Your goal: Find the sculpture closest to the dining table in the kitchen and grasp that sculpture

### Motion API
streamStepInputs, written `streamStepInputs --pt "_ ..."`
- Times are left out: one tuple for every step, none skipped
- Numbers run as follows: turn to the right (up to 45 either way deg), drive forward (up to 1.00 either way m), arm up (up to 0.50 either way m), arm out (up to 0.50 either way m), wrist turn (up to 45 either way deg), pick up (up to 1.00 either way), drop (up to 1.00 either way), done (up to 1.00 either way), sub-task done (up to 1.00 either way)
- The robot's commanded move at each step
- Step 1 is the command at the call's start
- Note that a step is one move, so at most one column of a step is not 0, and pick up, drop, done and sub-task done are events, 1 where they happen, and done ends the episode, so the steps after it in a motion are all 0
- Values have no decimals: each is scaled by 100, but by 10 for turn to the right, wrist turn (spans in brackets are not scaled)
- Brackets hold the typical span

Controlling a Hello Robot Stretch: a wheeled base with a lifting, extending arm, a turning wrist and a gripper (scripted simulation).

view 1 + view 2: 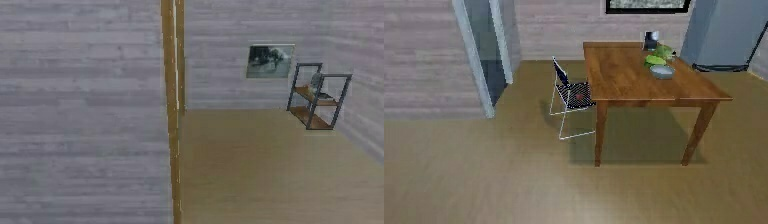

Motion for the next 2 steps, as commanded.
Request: streamStepInputs --pt "-450 0 0 0 0 0 0 0 0" --pt "0 40 0 0 0 0 0 0 0"
